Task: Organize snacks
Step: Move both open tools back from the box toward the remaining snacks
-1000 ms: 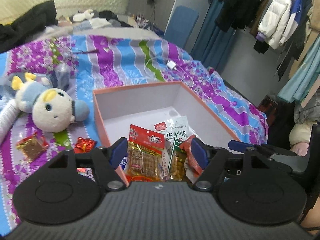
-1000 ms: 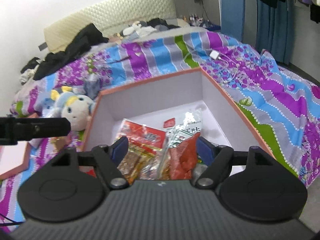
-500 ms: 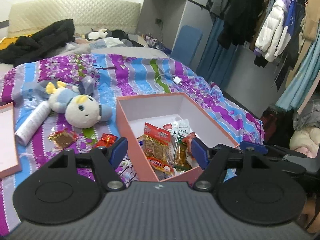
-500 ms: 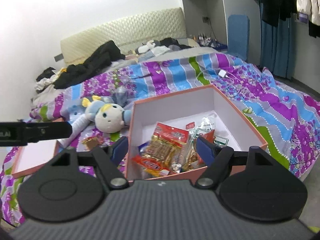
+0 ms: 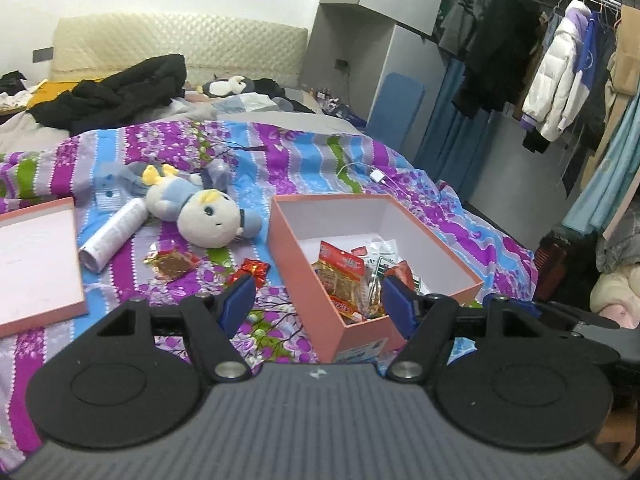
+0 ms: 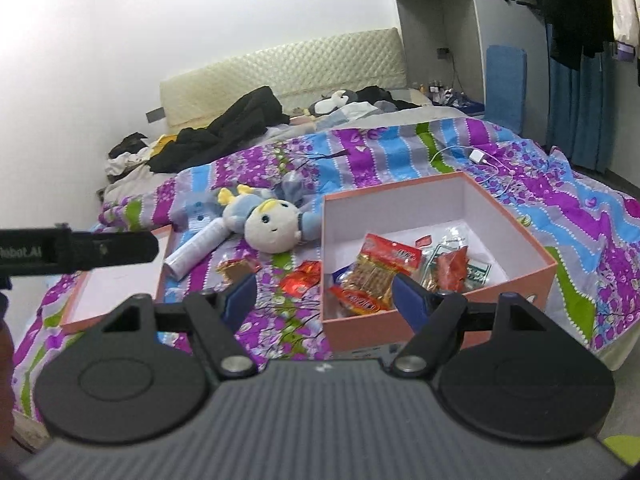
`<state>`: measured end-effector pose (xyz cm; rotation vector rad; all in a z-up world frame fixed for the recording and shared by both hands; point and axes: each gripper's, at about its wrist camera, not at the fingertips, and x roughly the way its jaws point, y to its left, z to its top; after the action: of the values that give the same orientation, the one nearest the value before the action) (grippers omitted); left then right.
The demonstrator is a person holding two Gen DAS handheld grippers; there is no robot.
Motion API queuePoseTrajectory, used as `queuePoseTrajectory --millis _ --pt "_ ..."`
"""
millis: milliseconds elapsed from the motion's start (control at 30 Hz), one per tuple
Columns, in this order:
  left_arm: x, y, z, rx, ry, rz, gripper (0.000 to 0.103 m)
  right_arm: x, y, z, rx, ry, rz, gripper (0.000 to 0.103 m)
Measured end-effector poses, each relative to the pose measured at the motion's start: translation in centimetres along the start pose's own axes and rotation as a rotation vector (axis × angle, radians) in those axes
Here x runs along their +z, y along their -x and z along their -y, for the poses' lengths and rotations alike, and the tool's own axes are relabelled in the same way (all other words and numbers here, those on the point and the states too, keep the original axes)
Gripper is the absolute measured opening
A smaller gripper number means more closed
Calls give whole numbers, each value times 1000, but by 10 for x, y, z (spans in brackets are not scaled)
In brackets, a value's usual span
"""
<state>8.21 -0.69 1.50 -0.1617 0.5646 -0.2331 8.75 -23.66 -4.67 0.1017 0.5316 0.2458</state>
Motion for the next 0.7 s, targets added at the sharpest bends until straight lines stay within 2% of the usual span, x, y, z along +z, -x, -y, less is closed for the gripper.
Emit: queuePoseTrajectory --millis 200,333,700 --pt "-18 23 -6 18 0 1 74 -10 13 -18 16 45 17 76" --pt "-33 34 -15 33 15 -7 74 -23 15 -25 20 44 -4 76" --pt "-63 27 -49 56 67 -62 74 -53 2 -42 36 30 -25 76"
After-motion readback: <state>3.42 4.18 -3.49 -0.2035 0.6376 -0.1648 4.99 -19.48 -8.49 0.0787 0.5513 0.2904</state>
